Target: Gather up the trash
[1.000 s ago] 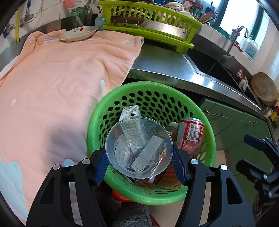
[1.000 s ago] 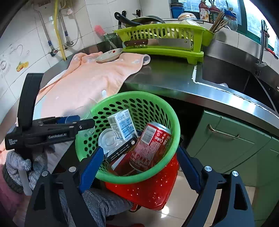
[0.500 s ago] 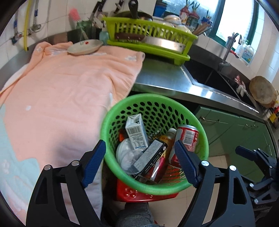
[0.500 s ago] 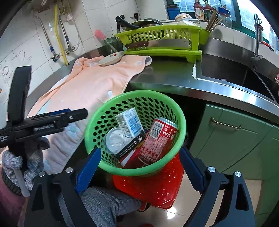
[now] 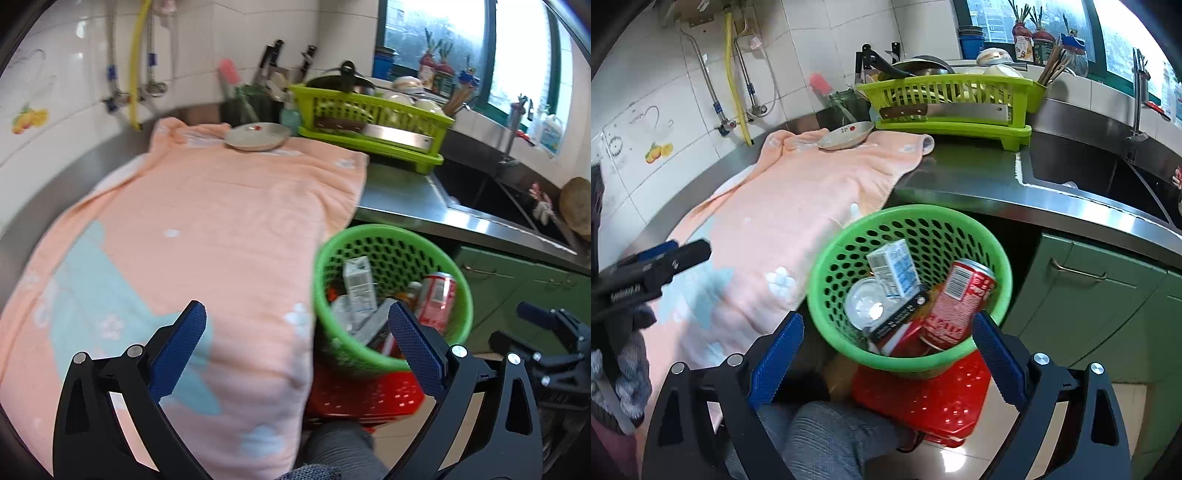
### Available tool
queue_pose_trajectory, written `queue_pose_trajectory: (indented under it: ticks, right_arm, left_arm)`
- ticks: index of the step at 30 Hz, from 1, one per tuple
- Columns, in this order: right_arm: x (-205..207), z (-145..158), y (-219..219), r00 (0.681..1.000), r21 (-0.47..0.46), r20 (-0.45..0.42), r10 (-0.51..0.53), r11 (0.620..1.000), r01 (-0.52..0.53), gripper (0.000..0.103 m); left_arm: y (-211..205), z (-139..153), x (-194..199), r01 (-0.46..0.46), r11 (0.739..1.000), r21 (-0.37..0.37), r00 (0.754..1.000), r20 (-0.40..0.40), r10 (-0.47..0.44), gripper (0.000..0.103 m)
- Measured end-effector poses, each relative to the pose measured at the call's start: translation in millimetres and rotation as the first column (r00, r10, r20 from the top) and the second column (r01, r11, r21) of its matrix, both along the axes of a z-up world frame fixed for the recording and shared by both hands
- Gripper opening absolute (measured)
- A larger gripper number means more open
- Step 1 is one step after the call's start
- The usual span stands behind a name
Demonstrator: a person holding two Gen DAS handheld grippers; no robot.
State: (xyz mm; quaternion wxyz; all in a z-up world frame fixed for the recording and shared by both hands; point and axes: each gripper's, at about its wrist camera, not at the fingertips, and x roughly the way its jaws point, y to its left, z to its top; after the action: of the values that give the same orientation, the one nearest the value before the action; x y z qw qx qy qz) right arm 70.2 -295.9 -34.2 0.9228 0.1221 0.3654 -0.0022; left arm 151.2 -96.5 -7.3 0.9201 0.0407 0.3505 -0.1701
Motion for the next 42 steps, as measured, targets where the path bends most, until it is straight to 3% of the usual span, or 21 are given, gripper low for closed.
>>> queue_pose_trajectory:
  ticks: [16,21,42]
  right_arm:
    - [-3,35,40,0.997,-0.035,0.062,0.038,0.999,-0.036,0.093]
    - [-3,40,49,0.996,-0.042,0.064,0.055,0.998,-0.052,0.093]
    - [-5,45,54,0.996,-0.053,0.072,0.061,0.997,-0.057,0.095]
  left_arm:
    - [75,18,-43,-0.132,0.991,-0.02,0.989,0.07,0.133,0.098]
    - [90,21,-52,-0.146,0.988,-0.058,0.986,0.075,0.15,0.098]
    - [95,20,-55,-0.155,0.986,-0.057,0.984,0.078,0.16,0.098]
